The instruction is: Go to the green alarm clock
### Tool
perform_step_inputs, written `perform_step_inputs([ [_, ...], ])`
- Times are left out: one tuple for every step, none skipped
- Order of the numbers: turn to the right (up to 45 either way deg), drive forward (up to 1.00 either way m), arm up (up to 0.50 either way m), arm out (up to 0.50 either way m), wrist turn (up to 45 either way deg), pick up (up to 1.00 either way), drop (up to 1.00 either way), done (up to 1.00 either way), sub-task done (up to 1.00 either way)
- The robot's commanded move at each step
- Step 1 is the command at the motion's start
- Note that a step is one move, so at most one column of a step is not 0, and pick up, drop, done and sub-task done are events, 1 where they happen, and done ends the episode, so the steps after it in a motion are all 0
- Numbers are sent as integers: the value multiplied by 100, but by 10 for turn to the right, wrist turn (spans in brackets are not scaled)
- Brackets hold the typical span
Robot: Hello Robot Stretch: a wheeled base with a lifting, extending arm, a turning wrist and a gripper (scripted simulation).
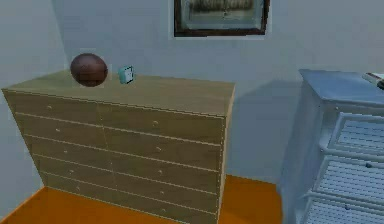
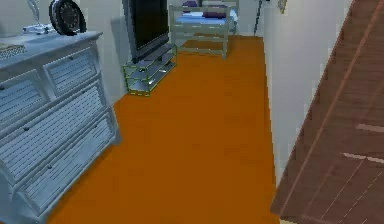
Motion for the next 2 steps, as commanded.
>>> perform_step_inputs([
  [-60, 0, 0, 0, 0, 0, 0, 0, 0],
  [0, 40, 0, 0, 0, 0, 0, 0, 0],
])
